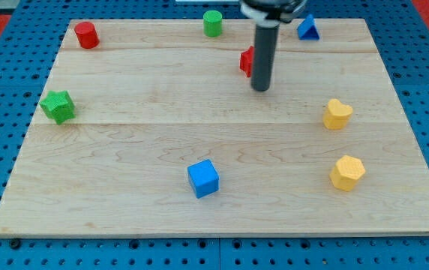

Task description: Push the red star towards the bottom left corner

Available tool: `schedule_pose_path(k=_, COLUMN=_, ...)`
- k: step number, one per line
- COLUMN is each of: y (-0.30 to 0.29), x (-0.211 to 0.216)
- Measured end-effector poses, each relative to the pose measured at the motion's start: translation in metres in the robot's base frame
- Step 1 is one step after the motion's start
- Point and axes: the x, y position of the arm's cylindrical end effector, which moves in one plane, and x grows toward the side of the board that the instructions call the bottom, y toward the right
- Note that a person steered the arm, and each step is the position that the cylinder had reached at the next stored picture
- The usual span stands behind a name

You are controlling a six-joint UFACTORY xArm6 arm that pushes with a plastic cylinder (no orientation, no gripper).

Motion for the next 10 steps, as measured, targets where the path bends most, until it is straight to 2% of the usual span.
schedule_pose_path(k=1, y=0.049, x=-0.016)
schedule_pose_path(k=2, y=0.009, x=-0.067)
schedule_pose_path(k=3, y=-0.067, x=-0.016)
schedule_pose_path(k=4, y=-0.124, x=0.071)
schedule_pose_path(k=5, y=-0.136, x=0.098)
schedule_pose_path(k=8, y=-0.241, x=0.185)
schedule_pose_path(k=9, y=-0.199, x=0.183)
schedule_pose_path(k=10, y=-0.217, x=0.226)
